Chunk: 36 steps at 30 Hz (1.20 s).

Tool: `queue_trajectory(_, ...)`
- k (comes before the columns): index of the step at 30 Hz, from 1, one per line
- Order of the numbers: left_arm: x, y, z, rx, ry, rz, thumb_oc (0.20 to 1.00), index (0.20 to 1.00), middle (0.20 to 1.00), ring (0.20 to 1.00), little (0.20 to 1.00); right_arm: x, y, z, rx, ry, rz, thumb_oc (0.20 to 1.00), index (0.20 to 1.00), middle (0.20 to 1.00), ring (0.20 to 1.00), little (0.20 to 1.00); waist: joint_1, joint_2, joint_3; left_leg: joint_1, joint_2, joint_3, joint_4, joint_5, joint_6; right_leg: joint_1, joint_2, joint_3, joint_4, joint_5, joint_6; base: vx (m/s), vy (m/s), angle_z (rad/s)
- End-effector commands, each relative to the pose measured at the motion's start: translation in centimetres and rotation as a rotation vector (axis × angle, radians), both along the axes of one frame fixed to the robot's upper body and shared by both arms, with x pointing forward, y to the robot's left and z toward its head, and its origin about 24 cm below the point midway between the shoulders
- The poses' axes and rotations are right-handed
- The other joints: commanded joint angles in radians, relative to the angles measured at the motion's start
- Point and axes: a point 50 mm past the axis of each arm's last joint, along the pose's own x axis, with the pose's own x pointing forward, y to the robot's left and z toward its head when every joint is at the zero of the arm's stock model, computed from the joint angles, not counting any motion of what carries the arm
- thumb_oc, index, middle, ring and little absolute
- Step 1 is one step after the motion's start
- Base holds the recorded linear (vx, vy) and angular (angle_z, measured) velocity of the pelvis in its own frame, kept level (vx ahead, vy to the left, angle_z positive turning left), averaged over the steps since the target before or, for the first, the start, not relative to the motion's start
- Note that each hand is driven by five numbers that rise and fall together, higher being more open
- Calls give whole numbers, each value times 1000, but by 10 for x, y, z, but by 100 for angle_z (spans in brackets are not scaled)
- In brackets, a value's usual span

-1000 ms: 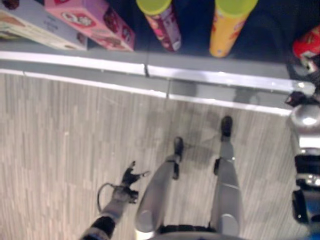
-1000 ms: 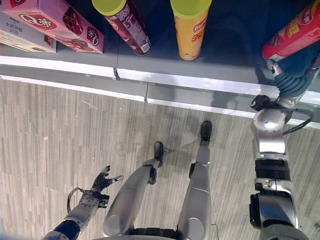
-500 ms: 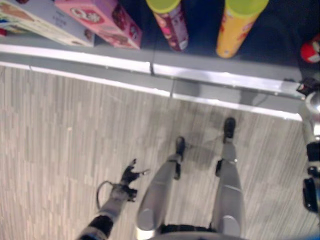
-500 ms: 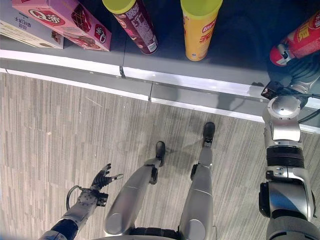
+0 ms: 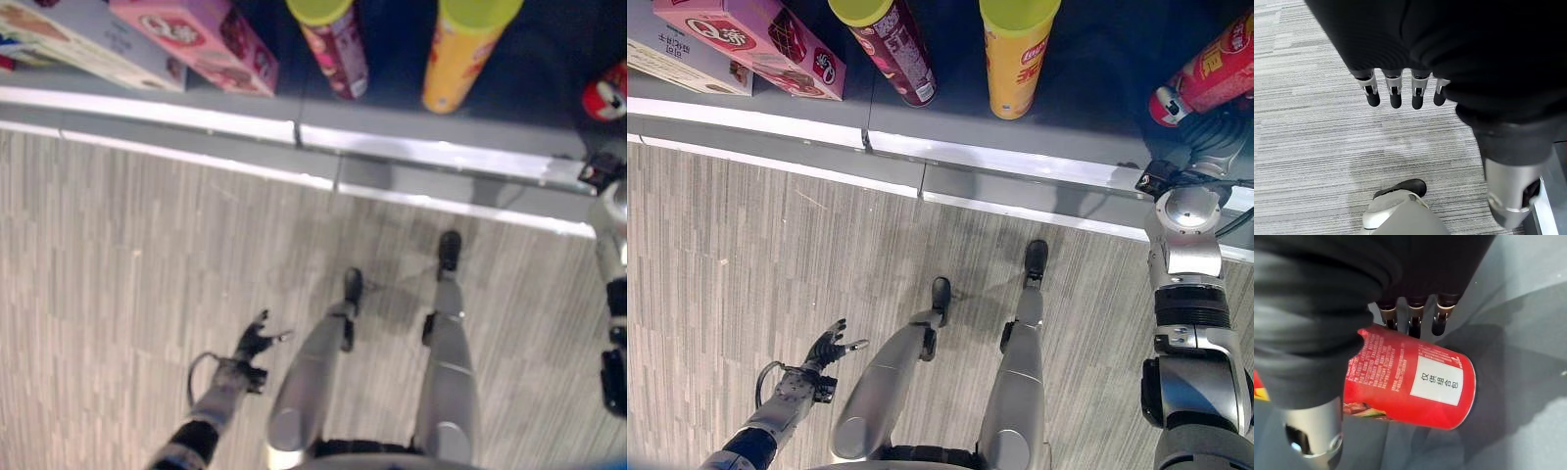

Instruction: Put the goods on the table back onto the shelves and tidy them up.

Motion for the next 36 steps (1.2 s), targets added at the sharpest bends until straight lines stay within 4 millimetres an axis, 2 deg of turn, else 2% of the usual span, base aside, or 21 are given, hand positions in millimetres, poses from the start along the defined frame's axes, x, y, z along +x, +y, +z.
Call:
queue_trajectory(1, -32, 31, -10, 46, 75, 52, 1000, 1000, 1000, 1000, 1000, -14, -8, 40, -129, -115, -20, 1000, 1000, 1000, 1000, 1000, 11, 21, -12, 66, 66, -79, -137, 5, -91, 15, -13, -33, 84, -147, 40, 0, 0, 0)
queue_trajectory(20, -30, 29, -14, 48, 94, 68, 1000, 1000, 1000, 1000, 1000, -16, 5, 10, -177, -37, 62, 1000, 1000, 1000, 1000, 1000, -4, 4, -12, 64, 67, -77, -137, 9, -89, 18, -15, -31, 79, -142, 40, 0, 0, 0)
queue_trajectory(36, -30, 31, -19, 67, 122, 77, 1000, 1000, 1000, 1000, 1000, -14, 17, 14, -220, -45, 117, 1000, 1000, 1000, 1000, 1000, 1, -2, -12, 70, 69, -78, -136, 7, -88, 26, -14, -33, 80, -143, 40, 0, 0, 0)
